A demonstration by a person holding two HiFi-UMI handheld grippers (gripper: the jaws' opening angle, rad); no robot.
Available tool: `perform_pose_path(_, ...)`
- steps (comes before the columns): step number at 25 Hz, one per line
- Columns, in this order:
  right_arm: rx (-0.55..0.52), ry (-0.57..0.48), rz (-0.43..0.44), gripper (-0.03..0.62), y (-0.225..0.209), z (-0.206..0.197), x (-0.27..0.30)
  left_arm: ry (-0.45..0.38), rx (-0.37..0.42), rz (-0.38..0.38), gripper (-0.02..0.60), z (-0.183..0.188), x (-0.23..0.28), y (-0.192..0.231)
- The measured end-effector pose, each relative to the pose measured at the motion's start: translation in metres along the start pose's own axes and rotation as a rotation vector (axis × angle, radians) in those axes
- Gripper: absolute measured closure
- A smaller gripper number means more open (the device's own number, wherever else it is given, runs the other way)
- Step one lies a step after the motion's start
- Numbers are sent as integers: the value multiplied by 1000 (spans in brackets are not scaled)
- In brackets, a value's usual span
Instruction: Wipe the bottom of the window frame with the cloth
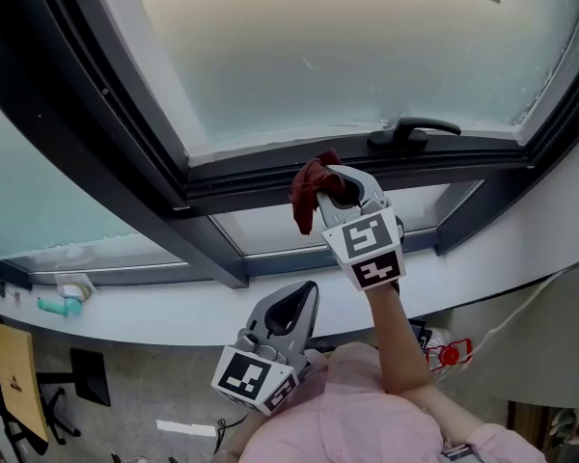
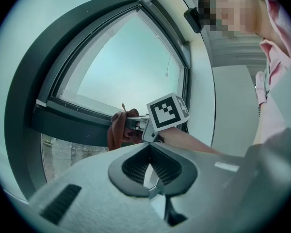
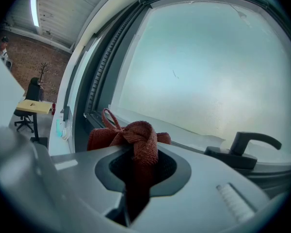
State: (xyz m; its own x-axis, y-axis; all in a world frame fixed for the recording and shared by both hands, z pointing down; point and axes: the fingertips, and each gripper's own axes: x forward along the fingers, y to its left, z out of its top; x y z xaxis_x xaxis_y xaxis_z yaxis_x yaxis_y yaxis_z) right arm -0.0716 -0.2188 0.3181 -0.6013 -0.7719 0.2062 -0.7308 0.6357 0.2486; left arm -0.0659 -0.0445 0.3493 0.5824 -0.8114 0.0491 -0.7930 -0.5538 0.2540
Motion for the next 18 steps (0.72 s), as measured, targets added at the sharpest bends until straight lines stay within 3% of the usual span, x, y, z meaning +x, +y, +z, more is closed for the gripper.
perform_pose_path(18, 50, 11, -67, 536, -30, -11, -14, 5, -2, -12, 584, 0, 0, -1)
